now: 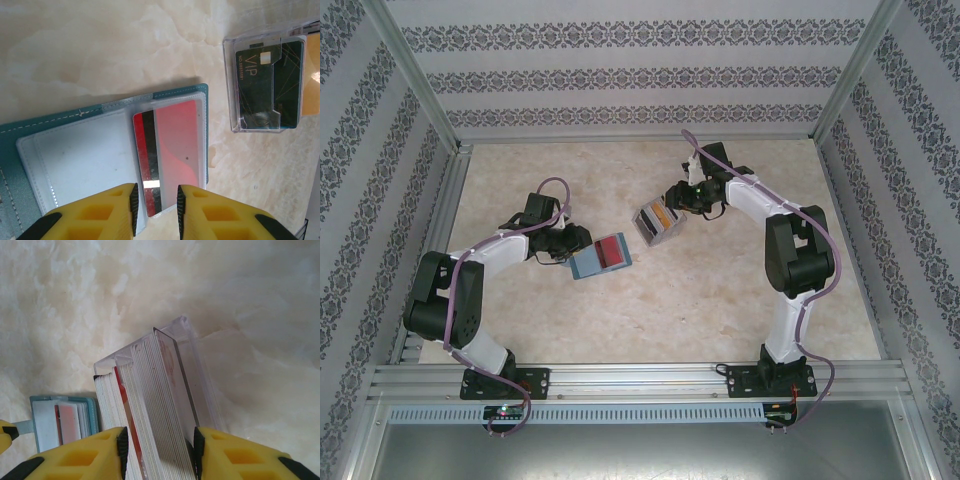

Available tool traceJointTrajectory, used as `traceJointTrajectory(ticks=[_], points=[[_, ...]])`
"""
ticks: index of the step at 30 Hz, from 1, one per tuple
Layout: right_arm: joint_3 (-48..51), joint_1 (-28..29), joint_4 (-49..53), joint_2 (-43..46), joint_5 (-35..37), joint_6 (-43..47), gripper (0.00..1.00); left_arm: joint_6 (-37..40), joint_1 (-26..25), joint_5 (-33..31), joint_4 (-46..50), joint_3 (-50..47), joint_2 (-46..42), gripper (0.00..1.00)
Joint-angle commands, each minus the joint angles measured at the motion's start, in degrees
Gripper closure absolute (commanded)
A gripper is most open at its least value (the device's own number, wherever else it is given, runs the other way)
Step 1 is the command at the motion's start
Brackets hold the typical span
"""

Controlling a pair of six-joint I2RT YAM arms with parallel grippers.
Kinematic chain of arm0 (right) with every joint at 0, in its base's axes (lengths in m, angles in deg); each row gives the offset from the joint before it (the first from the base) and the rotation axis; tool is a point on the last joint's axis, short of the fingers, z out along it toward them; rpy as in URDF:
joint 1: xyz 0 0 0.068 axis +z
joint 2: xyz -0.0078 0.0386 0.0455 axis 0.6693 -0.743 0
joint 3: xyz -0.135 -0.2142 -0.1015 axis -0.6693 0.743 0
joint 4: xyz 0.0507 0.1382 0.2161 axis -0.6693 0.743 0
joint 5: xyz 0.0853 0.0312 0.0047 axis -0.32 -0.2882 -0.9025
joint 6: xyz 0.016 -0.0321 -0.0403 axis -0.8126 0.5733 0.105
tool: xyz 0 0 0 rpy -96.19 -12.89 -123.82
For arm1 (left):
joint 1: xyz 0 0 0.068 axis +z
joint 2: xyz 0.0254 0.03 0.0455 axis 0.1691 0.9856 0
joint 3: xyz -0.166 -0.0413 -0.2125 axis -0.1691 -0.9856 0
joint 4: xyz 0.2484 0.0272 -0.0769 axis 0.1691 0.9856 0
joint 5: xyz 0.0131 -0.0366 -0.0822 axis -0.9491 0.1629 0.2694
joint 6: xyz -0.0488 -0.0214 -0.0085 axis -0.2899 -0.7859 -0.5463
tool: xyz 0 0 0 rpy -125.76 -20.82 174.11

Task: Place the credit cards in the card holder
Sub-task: Pick up the credit card from the storage box.

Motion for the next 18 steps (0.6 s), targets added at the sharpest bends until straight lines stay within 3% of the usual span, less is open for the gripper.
traceJointTrajectory(ticks=[1,18], points=[[-1.52,0.84,1.1,2.5,-1.43,0.66,0.58,-0.12,0.44,0.25,-1.26,-0.68,-0.01,0.71],[-2.32,0.97,1.91,2.87,-1.84,0.75,0.59,-0.03,0.43,0.69,-1.57,-0.06,0.63,0.71]])
